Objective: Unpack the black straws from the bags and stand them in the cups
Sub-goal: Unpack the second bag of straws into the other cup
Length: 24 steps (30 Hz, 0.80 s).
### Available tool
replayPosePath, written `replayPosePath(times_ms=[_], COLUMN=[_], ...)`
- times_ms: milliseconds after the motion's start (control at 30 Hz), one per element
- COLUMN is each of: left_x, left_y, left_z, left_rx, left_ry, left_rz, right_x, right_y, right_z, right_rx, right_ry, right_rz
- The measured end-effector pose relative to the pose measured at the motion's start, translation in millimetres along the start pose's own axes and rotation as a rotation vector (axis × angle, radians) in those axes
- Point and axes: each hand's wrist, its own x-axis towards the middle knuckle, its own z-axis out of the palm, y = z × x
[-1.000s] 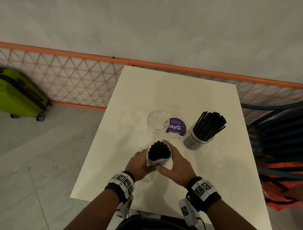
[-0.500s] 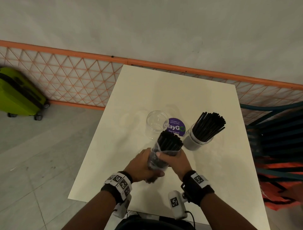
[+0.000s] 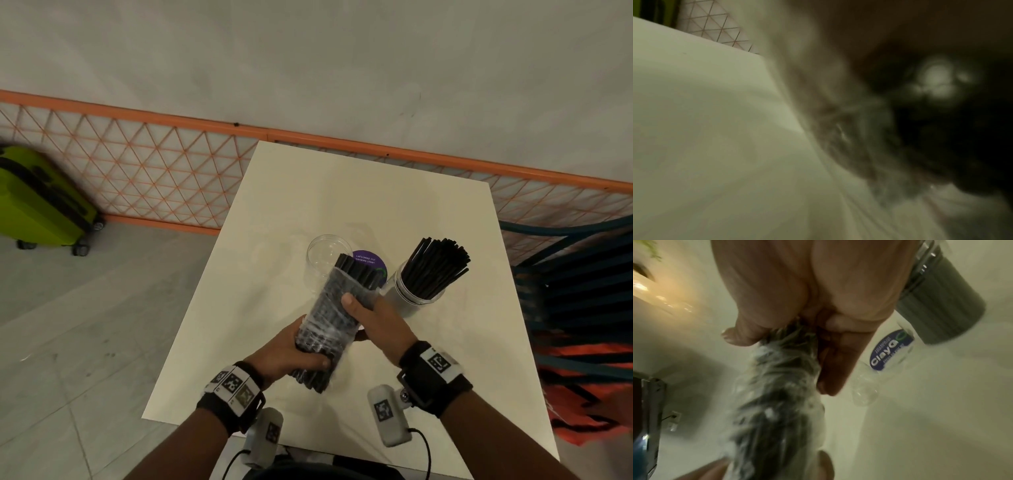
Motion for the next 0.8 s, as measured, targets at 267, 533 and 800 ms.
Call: replayPosePath(times_ms=[267,533,800], left_x=[-6,-12,-16], left_y=[4,43,98], left_z=[-7,-6,-19], left_rx=[-0.254,-0.118,0.049], left_ry=[0.095,0.019,0.022], left_rz=[0.018,0.003,-0.057], right_x=[3,22,48], right_y=[-42,-49,-54], right_z=[-42,-9,14], right_rx=[-0.589,-1.701,-1.579], right_ry=[0.064,-0.239,-0.391], right_rz=[-0.214,-1.119,-1.112])
